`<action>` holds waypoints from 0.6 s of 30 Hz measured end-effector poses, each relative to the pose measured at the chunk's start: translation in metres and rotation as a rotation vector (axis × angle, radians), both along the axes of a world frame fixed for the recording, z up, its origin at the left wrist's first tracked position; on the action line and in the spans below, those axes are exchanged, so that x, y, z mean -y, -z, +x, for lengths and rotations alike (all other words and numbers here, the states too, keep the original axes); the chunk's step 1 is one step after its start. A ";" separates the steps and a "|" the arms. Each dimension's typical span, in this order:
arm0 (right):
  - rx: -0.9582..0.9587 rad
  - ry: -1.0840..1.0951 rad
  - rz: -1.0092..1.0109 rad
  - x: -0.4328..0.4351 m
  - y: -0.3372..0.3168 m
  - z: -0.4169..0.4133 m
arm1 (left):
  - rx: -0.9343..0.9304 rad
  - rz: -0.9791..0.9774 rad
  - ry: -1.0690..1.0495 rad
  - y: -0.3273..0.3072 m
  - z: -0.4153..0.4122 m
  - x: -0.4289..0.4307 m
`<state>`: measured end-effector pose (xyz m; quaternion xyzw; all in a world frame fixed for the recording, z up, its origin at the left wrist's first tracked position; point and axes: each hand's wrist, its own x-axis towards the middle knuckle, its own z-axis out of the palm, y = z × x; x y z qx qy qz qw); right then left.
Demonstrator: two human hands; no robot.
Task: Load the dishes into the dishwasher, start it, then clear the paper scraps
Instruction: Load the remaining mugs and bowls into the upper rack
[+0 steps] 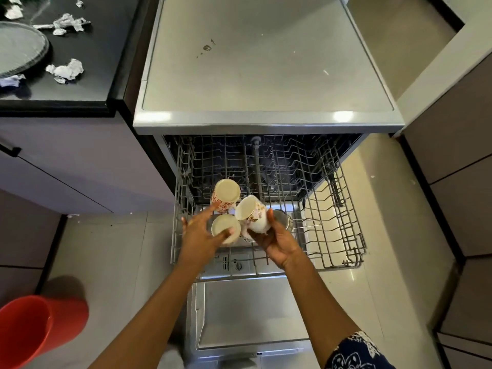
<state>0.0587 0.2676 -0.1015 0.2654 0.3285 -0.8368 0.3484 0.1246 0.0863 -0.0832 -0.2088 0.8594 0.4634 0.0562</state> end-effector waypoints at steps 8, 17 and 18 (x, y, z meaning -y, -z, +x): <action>-0.102 0.064 0.590 -0.006 0.009 -0.073 | 0.102 -0.351 -0.071 0.044 -0.011 0.054; -0.591 -0.519 1.353 0.032 0.044 -0.131 | 0.015 -0.393 -0.032 0.072 -0.008 0.062; -0.638 -0.605 1.405 0.034 0.045 -0.133 | 0.005 -0.403 -0.024 0.074 -0.008 0.062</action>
